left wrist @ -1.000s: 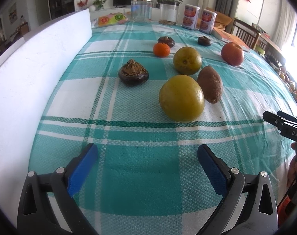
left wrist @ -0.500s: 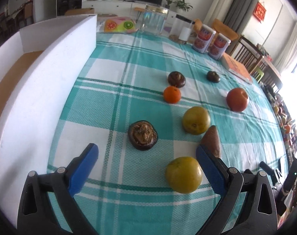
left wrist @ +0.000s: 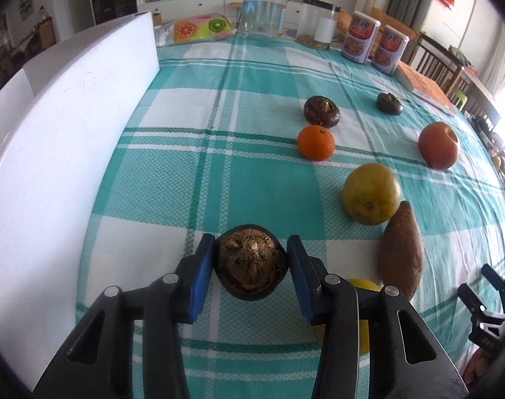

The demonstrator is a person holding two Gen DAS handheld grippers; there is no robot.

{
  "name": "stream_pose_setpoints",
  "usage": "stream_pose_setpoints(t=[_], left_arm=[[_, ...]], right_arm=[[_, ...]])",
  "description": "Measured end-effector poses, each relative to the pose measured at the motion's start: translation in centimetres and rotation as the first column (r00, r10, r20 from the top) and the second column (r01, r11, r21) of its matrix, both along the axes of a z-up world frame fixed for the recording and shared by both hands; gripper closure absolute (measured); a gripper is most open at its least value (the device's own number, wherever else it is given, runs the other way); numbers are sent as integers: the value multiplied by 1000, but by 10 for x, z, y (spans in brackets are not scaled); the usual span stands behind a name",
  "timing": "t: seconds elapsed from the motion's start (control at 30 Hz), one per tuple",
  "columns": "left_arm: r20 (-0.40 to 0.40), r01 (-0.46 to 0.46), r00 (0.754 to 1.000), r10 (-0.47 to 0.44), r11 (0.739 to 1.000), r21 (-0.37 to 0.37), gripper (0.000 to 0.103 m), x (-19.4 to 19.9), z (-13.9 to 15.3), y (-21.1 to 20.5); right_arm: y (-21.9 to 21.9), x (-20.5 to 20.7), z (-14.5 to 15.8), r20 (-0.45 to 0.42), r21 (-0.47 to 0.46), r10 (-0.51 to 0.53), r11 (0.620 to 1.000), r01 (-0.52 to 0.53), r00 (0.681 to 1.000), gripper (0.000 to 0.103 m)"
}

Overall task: Organize fruits
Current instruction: 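Grasp the dark brown round fruit with the left tool and lift, then drop the brown fruit into the box with the left tool while the right tool drops a yellow fruit in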

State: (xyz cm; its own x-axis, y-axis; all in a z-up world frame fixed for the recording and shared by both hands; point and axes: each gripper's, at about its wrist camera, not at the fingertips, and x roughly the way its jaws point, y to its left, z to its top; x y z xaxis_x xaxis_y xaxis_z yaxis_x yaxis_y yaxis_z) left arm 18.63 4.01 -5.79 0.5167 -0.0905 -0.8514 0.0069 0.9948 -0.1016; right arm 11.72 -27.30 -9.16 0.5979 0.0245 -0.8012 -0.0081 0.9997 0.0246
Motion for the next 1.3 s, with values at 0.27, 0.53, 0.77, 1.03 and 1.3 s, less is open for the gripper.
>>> stream_pose_setpoints(t=[0.27,0.53,0.77,1.03,1.3], left_arm=[[93,-2,996,10,996,-88,57,-78,51,29],[139,-41,989,57,992,-117,57,-117,51,47],[167,-53,983,77,988,-142,57,-136,68,60],[241,-183,944,226,965,-188,57,-161,115,129],[169,-348,918,359,933,-90,57,-146,104,195]], right_arm=[[3,1,0,-11,-23,-10,1000,10,1000,7],[106,-2,52,72,315,355,879,-359,932,9],[224,25,33,-53,38,621,784,-620,782,27],[219,39,33,-141,18,569,820,-573,810,55],[306,26,144,83,320,692,663,-676,717,55]])
